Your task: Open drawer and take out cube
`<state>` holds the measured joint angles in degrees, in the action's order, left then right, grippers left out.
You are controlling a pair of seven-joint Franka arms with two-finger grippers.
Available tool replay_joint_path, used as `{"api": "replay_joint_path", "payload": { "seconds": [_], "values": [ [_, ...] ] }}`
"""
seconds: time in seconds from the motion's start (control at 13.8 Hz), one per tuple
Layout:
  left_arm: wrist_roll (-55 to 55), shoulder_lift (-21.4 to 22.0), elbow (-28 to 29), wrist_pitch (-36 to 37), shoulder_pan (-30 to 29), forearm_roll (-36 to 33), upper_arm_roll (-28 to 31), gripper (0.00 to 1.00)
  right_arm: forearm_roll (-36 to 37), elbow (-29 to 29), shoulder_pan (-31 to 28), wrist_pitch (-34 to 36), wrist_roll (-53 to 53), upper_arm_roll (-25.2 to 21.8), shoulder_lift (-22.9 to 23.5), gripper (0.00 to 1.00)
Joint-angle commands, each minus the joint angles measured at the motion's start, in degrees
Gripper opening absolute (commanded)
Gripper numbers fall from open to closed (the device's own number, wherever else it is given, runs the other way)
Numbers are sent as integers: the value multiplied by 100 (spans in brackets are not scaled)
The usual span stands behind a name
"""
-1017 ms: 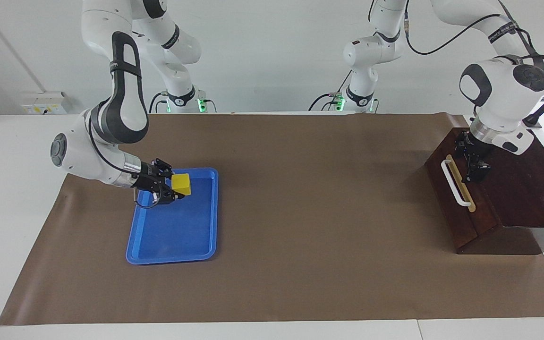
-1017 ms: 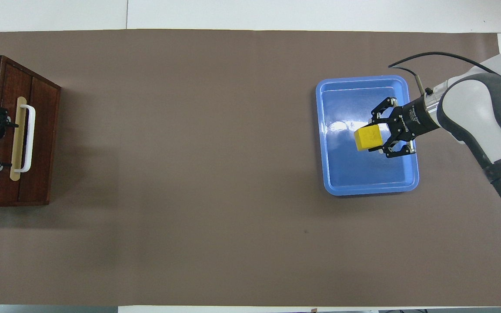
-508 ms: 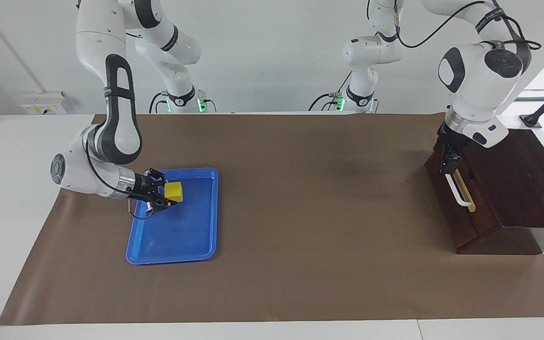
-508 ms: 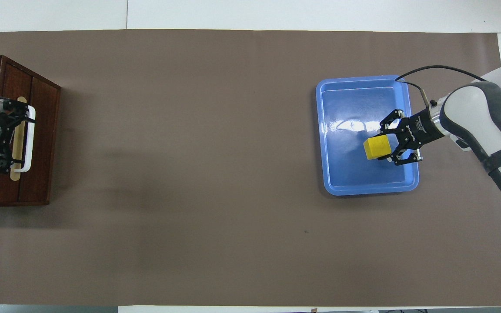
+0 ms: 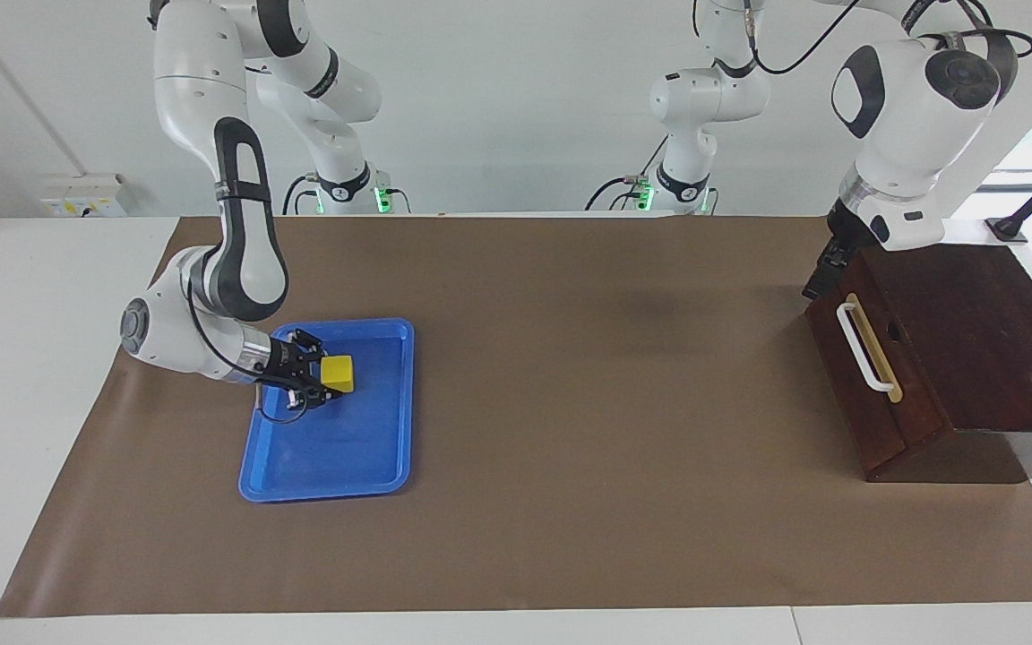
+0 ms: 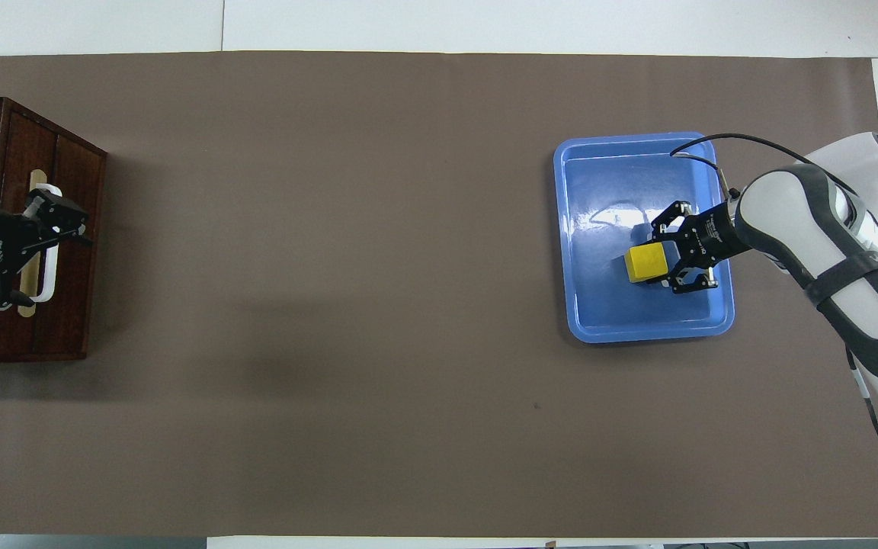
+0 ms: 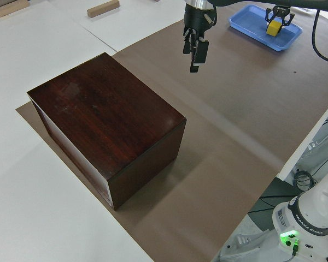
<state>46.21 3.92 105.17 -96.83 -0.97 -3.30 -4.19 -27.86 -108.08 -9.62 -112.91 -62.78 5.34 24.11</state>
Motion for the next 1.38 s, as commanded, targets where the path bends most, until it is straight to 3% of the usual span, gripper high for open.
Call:
{"api": "replay_joint_path", "payload": {
  "seconds": [0.0,0.07,0.15,0.58,0.73,1.09,1.31],
  "values": [
    [-1049,65,-294,628,123,128,15,100,71,-293,4,-267,29,11,-99,36],
    [-1427,65,-443,847,211,128,32,100,79,-293,4,-258,56,11,-99,86],
    [-1744,100,-505,1006,220,119,23,100,97,-275,22,-232,64,11,-108,100],
    [-3370,487,-489,1236,194,128,58,100,106,-56,13,102,29,11,-204,100],
    [-4144,505,-462,1236,141,136,93,100,184,-55,22,128,29,19,-406,100],
    [-4419,443,-550,1236,220,119,41,100,237,-3,13,646,73,19,-1319,100],
    [-4751,426,-628,1227,150,232,84,100,562,338,22,1032,108,72,-1505,100]
  ]
}}
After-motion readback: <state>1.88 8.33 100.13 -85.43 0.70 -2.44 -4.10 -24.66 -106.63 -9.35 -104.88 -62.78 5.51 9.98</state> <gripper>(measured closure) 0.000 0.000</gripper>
